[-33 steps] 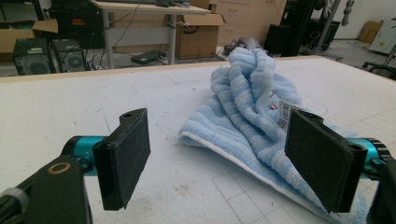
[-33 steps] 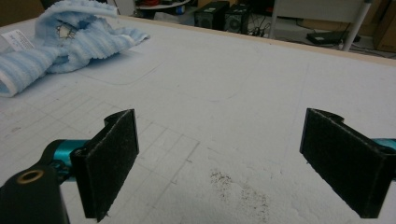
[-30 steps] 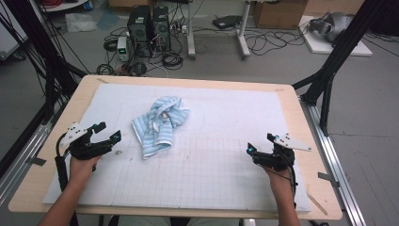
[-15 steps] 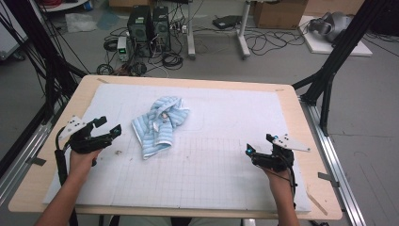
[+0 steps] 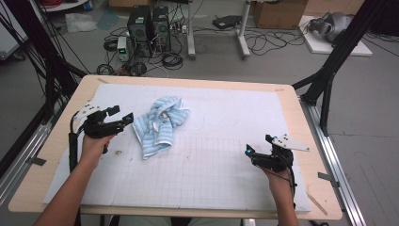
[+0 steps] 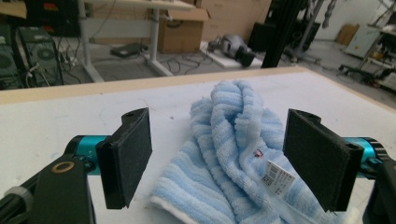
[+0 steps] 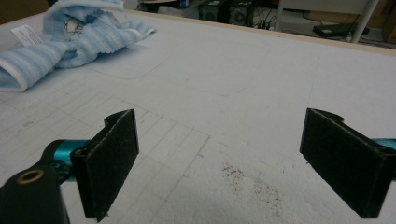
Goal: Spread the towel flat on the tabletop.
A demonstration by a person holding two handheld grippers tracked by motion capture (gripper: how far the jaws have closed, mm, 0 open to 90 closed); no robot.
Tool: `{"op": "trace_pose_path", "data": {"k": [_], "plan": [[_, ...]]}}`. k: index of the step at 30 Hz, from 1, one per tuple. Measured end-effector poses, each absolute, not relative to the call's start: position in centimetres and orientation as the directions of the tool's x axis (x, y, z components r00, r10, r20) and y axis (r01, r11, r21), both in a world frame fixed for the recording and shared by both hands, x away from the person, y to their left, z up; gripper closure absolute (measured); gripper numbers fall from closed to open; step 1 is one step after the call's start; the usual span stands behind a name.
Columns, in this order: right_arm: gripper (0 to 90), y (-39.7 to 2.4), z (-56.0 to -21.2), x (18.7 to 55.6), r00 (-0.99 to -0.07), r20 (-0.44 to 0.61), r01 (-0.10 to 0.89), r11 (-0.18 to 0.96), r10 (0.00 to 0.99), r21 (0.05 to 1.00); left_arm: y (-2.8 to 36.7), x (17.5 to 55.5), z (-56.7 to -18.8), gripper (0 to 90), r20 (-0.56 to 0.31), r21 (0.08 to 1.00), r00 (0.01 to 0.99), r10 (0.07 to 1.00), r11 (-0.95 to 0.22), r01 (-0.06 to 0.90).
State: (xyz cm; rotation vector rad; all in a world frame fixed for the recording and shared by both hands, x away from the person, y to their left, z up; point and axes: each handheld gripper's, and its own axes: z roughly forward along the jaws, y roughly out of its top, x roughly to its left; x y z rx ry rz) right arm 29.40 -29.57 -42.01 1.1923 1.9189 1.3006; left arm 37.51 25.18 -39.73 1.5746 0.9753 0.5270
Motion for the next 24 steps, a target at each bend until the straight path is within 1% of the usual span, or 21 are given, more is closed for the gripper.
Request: {"op": "trace_pose_path", "data": {"k": [8, 10, 12, 14, 16, 17, 18, 21, 22, 23, 24], "plan": [[10.8, -29.7, -42.1, 29.4, -0.469, 0.050, 0.379, 0.149, 0.882, 0.913, 21.9, 39.8, -40.6, 24.5, -0.150, 0.919, 0.570, 0.808, -0.098, 0.382], [10.8, -29.6, -42.1, 29.4, -0.472, 0.049, 0.378, 0.152, 0.880, 0.913, 21.1, 40.2, -41.2, 24.9, -0.133, 0.910, 0.563, 0.816, -0.125, 0.396], [10.8, -29.6, -42.1, 29.4, -0.474, 0.047, 0.378, 0.155, 0.879, 0.913, 20.3, 40.5, -42.0, 24.9, -0.106, 0.890, 0.533, 0.839, -0.159, 0.427], [10.8, -29.6, -42.1, 29.5, -0.475, 0.047, 0.379, 0.157, 0.879, 0.912, 19.7, 40.9, -42.8, 26.8, -0.102, 0.870, 0.533, 0.840, -0.185, 0.457], [10.8, -29.6, -42.1, 29.5, -0.475, 0.048, 0.379, 0.155, 0.879, 0.912, 19.3, 41.1, -43.5, 35.2, -0.106, 0.849, 0.549, 0.829, -0.212, 0.483], [10.8, -29.6, -42.1, 29.4, -0.474, 0.049, 0.380, 0.154, 0.879, 0.912, 19.3, 41.1, -43.5, 41.9, -0.106, 0.849, 0.549, 0.829, -0.212, 0.483], [10.8, -29.6, -42.1, 29.5, -0.475, 0.049, 0.380, 0.154, 0.879, 0.912, 19.1, 41.2, -43.8, 51.2, -0.112, 0.845, 0.575, 0.811, -0.227, 0.484], [10.8, -29.6, -42.1, 29.5, -0.472, 0.054, 0.386, 0.151, 0.880, 0.910, 18.8, 41.1, -43.9, 74.0, -0.106, 0.848, 0.597, 0.795, -0.242, 0.472], [10.8, -29.6, -42.2, 29.4, -0.471, 0.056, 0.388, 0.150, 0.880, 0.910, 18.7, 41.0, -43.8, 78.3, -0.099, 0.853, 0.607, 0.789, -0.247, 0.460], [10.8, -29.6, -42.2, 29.4, -0.471, 0.056, 0.388, 0.150, 0.880, 0.910, 18.7, 40.9, -43.7, 78.3, -0.098, 0.858, 0.615, 0.783, -0.246, 0.450], [10.8, -29.6, -42.2, 29.5, -0.471, 0.055, 0.387, 0.150, 0.880, 0.910, 18.7, 40.8, -43.5, 80.2, -0.107, 0.864, 0.622, 0.775, -0.237, 0.445]]}}
